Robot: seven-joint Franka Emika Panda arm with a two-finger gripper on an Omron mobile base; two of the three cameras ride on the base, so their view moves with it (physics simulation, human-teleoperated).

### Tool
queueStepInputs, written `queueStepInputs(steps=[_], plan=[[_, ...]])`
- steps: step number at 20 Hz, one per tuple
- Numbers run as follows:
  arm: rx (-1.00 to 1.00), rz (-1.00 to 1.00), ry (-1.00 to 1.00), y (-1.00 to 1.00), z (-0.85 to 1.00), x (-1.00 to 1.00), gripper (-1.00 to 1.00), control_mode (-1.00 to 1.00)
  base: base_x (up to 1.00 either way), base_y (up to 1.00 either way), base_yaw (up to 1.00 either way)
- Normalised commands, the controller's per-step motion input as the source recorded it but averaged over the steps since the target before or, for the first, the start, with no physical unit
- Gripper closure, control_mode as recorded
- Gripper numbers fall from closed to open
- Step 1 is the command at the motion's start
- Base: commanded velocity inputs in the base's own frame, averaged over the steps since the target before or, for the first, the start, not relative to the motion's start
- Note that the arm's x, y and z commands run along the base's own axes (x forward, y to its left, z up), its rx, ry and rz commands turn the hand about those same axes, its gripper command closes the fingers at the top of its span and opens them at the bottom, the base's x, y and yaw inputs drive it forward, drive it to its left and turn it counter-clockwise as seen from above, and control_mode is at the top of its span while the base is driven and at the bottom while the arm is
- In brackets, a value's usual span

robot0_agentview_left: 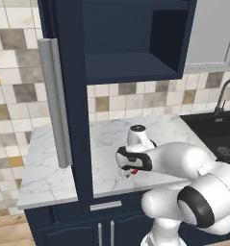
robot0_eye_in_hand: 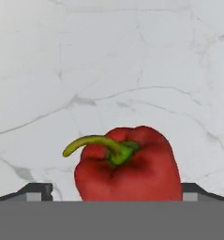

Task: Pick the bell pepper from the counter and place it in the cabinet. Then close the cabinet.

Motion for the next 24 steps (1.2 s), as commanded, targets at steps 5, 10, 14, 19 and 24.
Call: queueStepInputs(steps=[5,10,14,19,24], plan=[[0.0,0.0,0.0,0.03,-0.39,0.36,1.0,-1.0,0.0,0.0,0.0],[-0.01,0.02,0.02,0.11,-0.28,0.32,1.0,-1.0,0.0,0.0,0.0],[-0.04,0.09,0.0,0.0,0.18,-0.26,1.0,-1.0,0.0,0.0,0.0],[-0.04,0.04,-0.14,0.0,0.93,-0.47,1.0,-1.0,0.0,0.0,0.0],[0.05,-0.04,-0.1,-0.07,1.0,-0.25,1.0,-1.0,0.0,0.0,0.0]])
